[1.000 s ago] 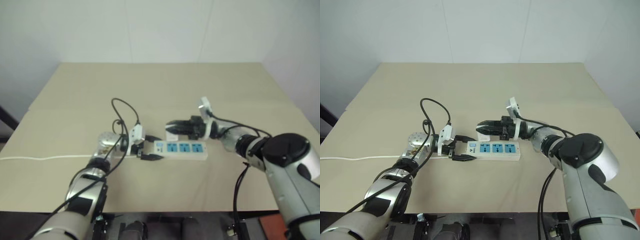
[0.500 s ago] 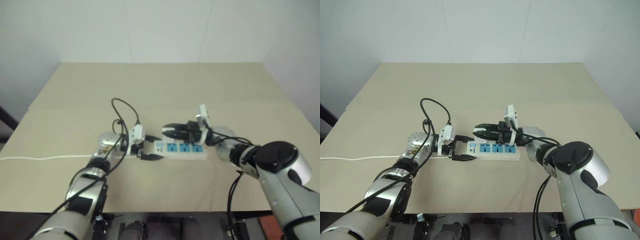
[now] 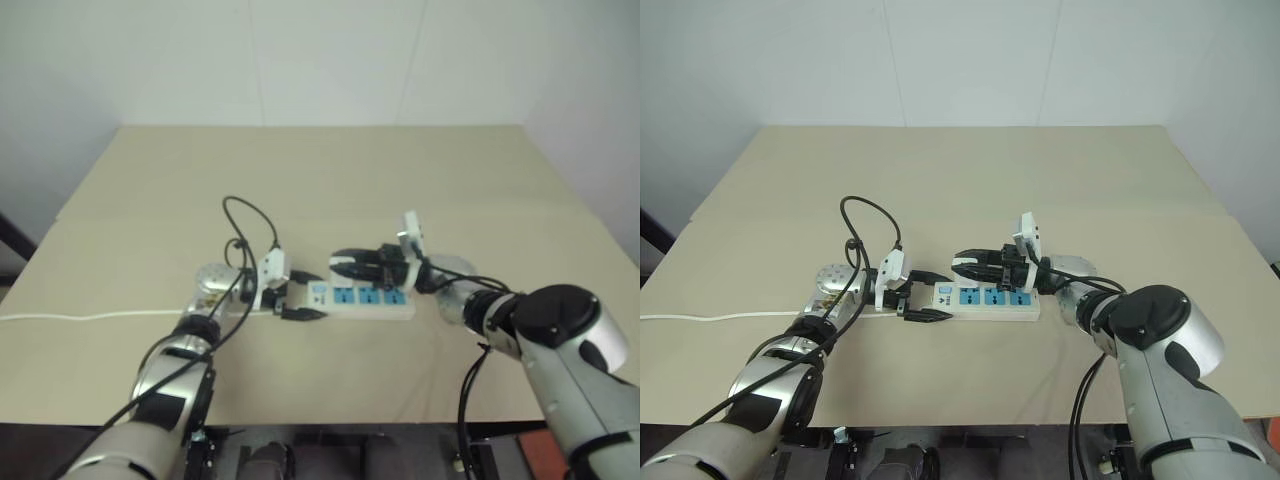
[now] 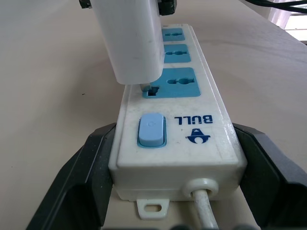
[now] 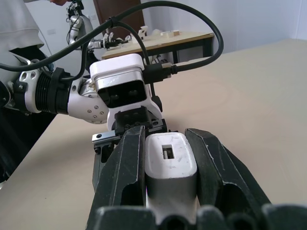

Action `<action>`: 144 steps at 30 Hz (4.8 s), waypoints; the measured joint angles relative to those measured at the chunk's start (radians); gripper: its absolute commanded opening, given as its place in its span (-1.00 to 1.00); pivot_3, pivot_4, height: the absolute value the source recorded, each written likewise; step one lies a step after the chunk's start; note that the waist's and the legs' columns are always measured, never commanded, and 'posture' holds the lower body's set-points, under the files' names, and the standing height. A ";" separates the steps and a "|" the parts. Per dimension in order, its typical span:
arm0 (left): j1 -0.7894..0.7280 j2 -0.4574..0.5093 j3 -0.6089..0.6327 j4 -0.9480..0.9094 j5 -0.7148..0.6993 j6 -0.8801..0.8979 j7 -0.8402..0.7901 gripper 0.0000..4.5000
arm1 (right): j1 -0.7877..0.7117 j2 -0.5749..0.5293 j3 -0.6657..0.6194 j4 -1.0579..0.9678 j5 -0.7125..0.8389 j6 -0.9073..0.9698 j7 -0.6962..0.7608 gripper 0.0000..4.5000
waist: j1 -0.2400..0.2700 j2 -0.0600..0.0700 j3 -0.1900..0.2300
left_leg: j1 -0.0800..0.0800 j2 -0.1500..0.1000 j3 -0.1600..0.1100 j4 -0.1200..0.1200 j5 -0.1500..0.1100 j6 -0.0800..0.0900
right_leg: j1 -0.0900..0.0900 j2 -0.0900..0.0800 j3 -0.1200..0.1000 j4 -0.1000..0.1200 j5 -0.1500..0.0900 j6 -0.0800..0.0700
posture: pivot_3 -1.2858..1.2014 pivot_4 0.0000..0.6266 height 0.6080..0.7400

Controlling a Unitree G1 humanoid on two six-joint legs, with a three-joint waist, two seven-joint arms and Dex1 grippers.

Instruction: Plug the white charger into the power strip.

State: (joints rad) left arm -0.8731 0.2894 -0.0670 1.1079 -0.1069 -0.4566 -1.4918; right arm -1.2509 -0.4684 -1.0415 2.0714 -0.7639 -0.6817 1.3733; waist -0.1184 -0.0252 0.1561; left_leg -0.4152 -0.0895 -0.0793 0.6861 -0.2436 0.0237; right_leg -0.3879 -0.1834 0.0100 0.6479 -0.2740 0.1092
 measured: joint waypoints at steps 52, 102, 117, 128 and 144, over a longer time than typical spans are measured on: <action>0.006 0.011 0.001 0.004 0.025 0.018 -0.004 0.45 | 0.139 0.047 0.007 -0.002 -0.038 -0.276 -0.086 -0.50 | -0.006 -0.017 -0.011 | 0.015 0.002 0.000 -0.005 0.000 0.000 | 0.014 0.001 0.000 -0.005 0.000 0.000 | 0.03 -0.52 1.00; 0.029 0.005 0.000 -0.006 0.026 0.022 -0.017 0.45 | 0.142 0.050 0.095 -0.003 0.023 -0.189 -0.061 0.98 | 0.000 -0.025 -0.018 | 0.027 0.009 -0.002 -0.009 -0.010 0.003 | 0.029 0.006 -0.003 -0.020 0.001 -0.001 | 0.03 -0.52 1.00; 0.029 0.005 0.004 -0.035 0.022 0.019 -0.027 0.45 | 0.022 -0.085 0.138 -0.001 0.011 -0.054 0.024 0.98 | 0.007 -0.019 -0.012 | 0.015 0.008 0.000 -0.009 -0.006 -0.002 | 0.016 0.006 -0.002 -0.018 0.001 -0.002 | 0.03 -0.52 1.00; 0.035 0.001 0.004 -0.046 0.022 0.019 -0.026 0.45 | -0.028 -0.066 0.139 -0.001 0.002 -0.007 0.057 0.98 | 0.012 -0.017 -0.011 | 0.015 0.008 0.000 -0.009 -0.007 -0.002 | 0.015 0.006 -0.002 -0.017 0.001 -0.002 | 0.03 -0.52 1.00; 0.046 0.002 0.005 -0.061 0.017 0.019 -0.021 0.45 | -0.024 -0.029 0.166 -0.001 0.002 0.050 0.017 0.02 | 0.011 -0.017 -0.011 | 0.015 0.008 0.000 -0.009 -0.007 -0.002 | 0.015 0.006 -0.002 -0.017 0.001 -0.002 | 0.03 -0.52 1.00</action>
State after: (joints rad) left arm -0.8270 0.2913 -0.0621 1.0467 -0.0896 -0.4378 -1.5126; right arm -1.2748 -0.4972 -0.8752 2.0703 -0.7618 -0.6318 1.3903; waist -0.1071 -0.0424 0.1455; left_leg -0.4006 -0.0819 -0.0798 0.6770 -0.2501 0.0216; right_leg -0.3733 -0.1778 0.0082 0.6312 -0.2731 0.1077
